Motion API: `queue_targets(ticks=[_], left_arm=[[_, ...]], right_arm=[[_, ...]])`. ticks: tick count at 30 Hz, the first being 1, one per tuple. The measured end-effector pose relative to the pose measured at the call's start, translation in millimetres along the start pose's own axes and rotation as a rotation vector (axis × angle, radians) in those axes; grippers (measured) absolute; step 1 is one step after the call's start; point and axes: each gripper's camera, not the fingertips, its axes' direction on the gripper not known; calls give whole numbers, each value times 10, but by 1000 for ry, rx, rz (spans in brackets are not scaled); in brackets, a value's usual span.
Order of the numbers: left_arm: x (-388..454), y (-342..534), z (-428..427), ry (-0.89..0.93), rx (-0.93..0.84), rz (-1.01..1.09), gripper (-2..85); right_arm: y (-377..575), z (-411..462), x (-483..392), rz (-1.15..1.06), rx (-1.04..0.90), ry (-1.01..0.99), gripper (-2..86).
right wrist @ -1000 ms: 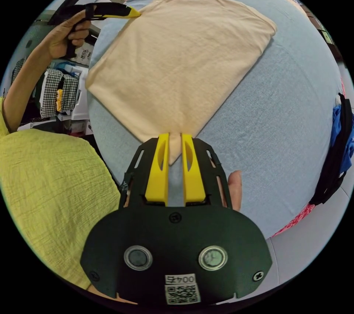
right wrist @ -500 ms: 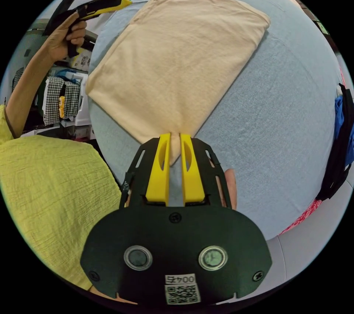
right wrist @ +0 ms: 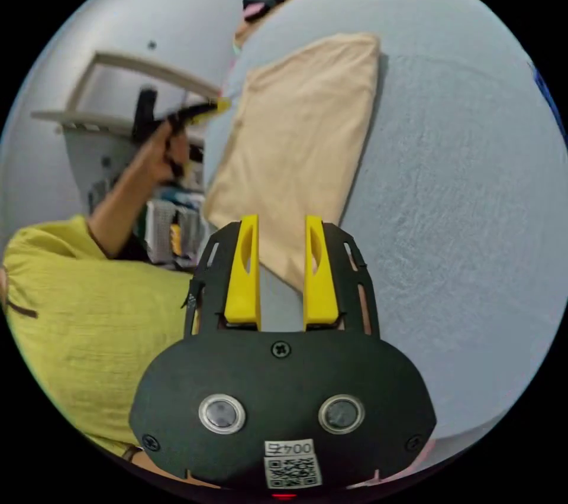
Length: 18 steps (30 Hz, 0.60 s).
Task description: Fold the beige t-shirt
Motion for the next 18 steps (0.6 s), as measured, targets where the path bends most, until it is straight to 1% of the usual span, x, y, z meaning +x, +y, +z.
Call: queue_targets(ticks=[2, 5, 7, 9, 10, 12, 15, 18], left_arm=[[113, 274, 37, 15, -37, 26, 1], [264, 676, 159, 17, -83, 64, 2], [291, 826, 264, -3, -114, 83, 2], [240, 933, 380, -73, -144, 87, 2], [223, 949, 394, -79, -142, 91, 3], [125, 980, 409, -51, -126, 62, 3], [4, 992, 414, -10, -125, 37, 3], [-79, 1016, 408, 12, -116, 31, 3]], right_arm=[[-126, -382, 333, 70, 131, -137, 110], [-392, -722, 698, 108, 228, -203, 114], [-564, -851, 951, 146, 261, -246, 126], [-720, -926, 1207, 190, 276, -290, 139], [-805, -954, 1357, 218, 285, -321, 144], [-917, -972, 1529, 244, 282, -354, 146], [-1051, -983, 1684, 268, 252, -349, 146], [-1104, -1001, 1766, 287, 227, -371, 131]])
